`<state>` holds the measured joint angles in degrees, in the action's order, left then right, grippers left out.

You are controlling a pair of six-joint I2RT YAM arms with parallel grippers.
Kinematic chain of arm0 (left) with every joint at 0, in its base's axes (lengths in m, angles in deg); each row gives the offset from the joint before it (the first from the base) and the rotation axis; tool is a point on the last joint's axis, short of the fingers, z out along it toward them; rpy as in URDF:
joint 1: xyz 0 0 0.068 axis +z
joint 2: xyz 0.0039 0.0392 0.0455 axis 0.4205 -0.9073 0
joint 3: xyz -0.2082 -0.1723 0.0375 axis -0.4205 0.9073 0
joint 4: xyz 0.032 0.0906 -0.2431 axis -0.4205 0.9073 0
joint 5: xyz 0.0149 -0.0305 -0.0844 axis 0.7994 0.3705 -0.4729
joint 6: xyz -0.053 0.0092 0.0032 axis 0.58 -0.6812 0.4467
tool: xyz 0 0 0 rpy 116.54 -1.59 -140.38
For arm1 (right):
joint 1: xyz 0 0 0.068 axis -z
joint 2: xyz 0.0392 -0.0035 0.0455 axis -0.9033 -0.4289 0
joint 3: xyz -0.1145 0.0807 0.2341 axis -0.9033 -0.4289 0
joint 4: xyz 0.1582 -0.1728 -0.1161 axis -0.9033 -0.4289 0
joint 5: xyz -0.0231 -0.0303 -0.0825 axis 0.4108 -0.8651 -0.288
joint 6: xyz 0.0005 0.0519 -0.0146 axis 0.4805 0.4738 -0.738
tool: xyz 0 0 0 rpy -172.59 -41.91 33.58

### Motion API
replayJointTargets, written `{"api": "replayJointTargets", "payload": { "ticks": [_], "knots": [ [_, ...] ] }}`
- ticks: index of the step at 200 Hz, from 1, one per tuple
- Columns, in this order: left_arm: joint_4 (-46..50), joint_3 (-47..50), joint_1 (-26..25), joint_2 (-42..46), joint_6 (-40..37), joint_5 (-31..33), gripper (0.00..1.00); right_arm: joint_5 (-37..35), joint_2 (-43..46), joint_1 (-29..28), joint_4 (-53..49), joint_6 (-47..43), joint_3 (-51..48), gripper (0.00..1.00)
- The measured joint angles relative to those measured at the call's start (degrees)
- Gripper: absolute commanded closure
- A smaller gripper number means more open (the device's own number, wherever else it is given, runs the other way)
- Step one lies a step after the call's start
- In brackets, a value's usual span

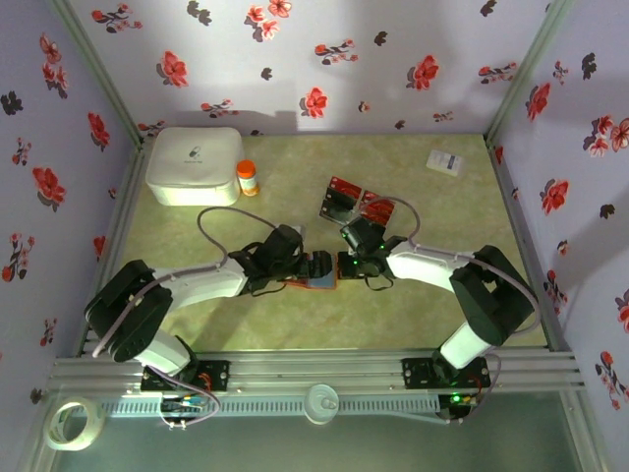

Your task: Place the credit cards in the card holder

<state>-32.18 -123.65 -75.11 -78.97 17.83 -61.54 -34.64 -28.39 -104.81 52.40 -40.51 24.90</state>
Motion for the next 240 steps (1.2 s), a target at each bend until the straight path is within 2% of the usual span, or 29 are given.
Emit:
{"api": "replayJointTargets", "payload": {
  "ticks": [46,84,127,193,240],
  "knots": [
    [-0.81,2.34,0.37,-1.22,-0.26,0.04,0.00,0.66,0.00,0.59,1.42,1.05,-1.40,0.91],
    [-2.03,3.06,0.37,-2.16,-0.94,0.44,0.00,1.77,0.00,0.98,2.08,1.88,-1.49,0.81],
    [-2.49,3.26,0.37,-2.29,-2.21,0.57,0.00,3.69,2.27,2.16,2.21,3.13,-1.46,0.77],
    [-3.26,3.78,0.37,-2.29,-3.32,1.53,0.00,6.08,4.42,3.21,2.16,4.70,4.42,0.78],
    [-3.54,3.93,0.37,-2.29,-3.34,1.70,0.00,8.41,-0.68,3.21,2.62,5.75,8.37,0.85]
  ]
}}
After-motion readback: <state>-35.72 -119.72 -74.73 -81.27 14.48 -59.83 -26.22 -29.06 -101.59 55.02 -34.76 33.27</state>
